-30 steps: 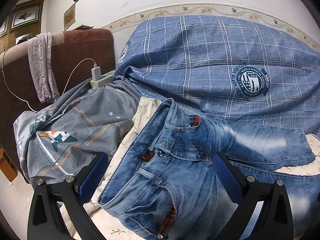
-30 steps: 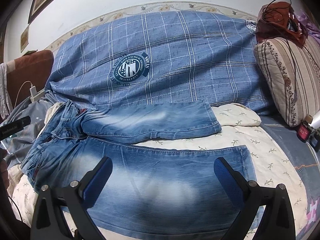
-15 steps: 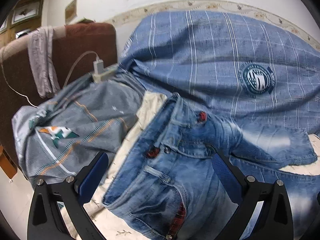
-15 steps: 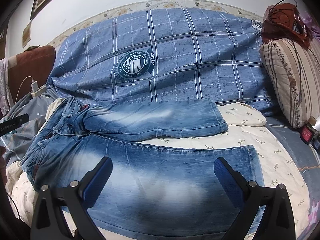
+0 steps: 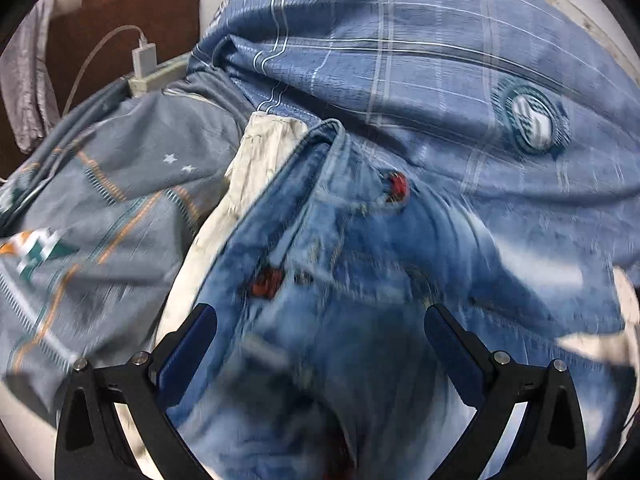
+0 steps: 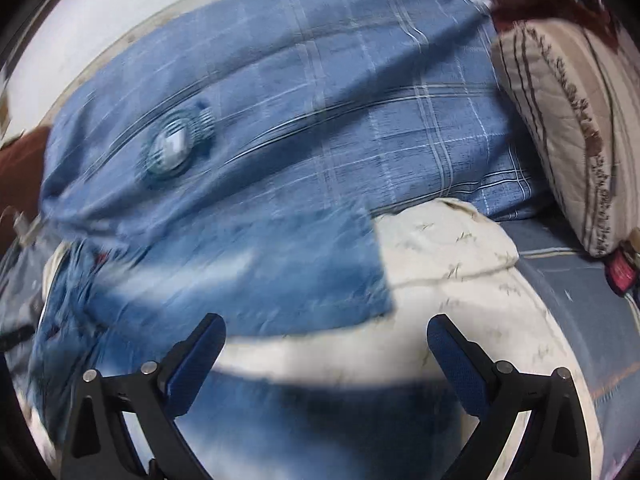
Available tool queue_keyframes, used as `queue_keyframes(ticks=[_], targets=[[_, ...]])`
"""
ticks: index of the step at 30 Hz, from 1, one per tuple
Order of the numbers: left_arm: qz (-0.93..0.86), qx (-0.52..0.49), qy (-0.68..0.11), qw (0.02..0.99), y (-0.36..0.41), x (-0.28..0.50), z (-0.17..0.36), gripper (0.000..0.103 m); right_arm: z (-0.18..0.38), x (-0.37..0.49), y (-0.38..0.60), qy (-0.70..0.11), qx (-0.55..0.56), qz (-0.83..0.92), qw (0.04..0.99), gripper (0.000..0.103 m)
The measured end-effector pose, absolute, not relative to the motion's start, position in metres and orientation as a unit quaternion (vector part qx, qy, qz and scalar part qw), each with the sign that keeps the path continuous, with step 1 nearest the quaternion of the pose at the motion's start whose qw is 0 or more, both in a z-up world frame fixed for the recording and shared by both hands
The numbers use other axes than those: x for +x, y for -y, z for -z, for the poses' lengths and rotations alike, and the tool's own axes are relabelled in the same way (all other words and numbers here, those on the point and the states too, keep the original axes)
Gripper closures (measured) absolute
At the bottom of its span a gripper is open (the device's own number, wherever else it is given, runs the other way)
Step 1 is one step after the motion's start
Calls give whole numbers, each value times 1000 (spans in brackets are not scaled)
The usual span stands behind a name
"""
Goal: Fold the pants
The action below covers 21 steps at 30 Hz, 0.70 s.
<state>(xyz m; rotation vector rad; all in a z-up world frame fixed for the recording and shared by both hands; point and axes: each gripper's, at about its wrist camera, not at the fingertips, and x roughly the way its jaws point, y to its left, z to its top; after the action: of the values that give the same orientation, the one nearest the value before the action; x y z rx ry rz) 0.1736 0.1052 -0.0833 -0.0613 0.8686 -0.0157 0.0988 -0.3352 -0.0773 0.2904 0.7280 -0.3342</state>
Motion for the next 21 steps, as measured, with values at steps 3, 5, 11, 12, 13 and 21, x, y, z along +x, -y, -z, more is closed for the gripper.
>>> queue_keyframes(ticks=[3,5,11,12,13,21], targets=[[-2,-12,-432,902,-106,214,76,0,78,124,357,-359,156,155,907,1],[-1,7,-433,901,-101,243,68,0,81,139,366,-368,160,153,903,1],[-7,32,-454,891,-80,325,60,0,87,170,387,-387,161,146,896,1],[-7,39,-462,886,-78,337,64,1,88,175,391,-389,164,139,896,1],[-13,45,-474,879,-74,348,71,8,89,180,394,-391,165,136,895,1],[27,45,-527,848,-54,376,117,60,104,226,429,-412,210,117,879,8]])
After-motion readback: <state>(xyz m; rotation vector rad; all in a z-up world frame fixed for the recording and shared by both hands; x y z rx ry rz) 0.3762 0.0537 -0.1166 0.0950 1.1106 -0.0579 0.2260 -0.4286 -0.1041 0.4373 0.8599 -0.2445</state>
